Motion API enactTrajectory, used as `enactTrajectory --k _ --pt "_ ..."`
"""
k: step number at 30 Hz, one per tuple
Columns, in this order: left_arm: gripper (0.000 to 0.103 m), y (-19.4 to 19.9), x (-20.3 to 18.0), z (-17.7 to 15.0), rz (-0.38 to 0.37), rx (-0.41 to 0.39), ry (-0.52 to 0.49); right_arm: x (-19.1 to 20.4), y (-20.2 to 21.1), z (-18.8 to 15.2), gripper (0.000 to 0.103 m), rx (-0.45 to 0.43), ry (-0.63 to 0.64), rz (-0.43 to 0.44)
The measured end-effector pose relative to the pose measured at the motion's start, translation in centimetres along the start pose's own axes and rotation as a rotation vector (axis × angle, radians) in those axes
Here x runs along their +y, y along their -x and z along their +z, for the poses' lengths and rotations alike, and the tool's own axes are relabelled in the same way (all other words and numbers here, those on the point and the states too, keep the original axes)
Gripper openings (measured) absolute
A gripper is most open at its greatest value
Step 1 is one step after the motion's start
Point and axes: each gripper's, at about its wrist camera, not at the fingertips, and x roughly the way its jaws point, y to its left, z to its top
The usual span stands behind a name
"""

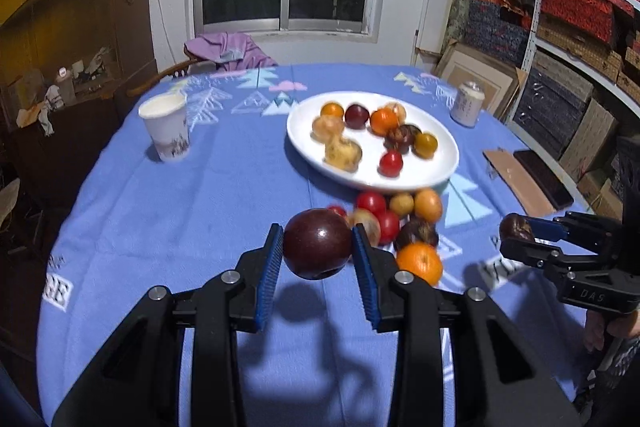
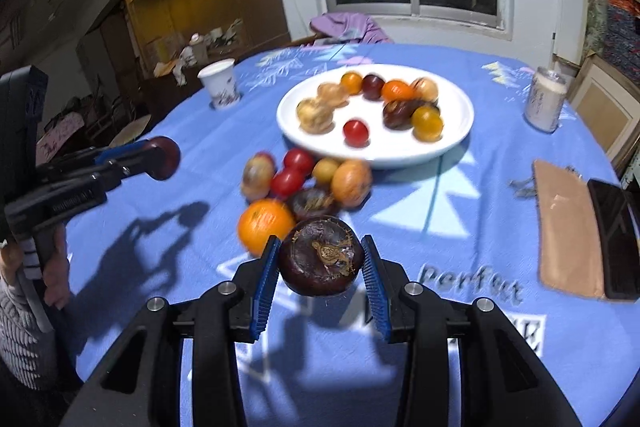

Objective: Organize fruits
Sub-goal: 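Place the plum on the plate with the left gripper while the right places the mangosteen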

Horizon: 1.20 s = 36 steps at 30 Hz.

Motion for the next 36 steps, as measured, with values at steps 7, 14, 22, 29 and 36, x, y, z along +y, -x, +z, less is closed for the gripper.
enactTrajectory --k 7,14,22,29,36 --pt "0.034 -3.5 -3.6 6.9 -0.069 -0.01 -0.029 -2.8 -1.3 7.2 0.041 -0.049 -0.038 -0.053" --pt "0.034 -12.6 -5.9 10.5 -0.126 0.101 0.018 -4.9 -7.3 9.4 0.041 0.017 -0.064 -0.055" --pt "0.035 -19.4 -6.1 10.8 -0.108 0.191 0.032 -5.3 -12.2 8.4 0.042 0.099 -0.034 -0.085" --pt "0.035 -21.9 -6.7 9.8 -0.127 0.242 0.031 -5.3 -13.3 8.0 0.049 0.106 -0.014 -0.106" --pt "0.052 -20.3 -5.9 10.3 -0.108 0.196 0.055 -5.9 -10.9 8.5 0.062 0.043 -0.038 -0.097"
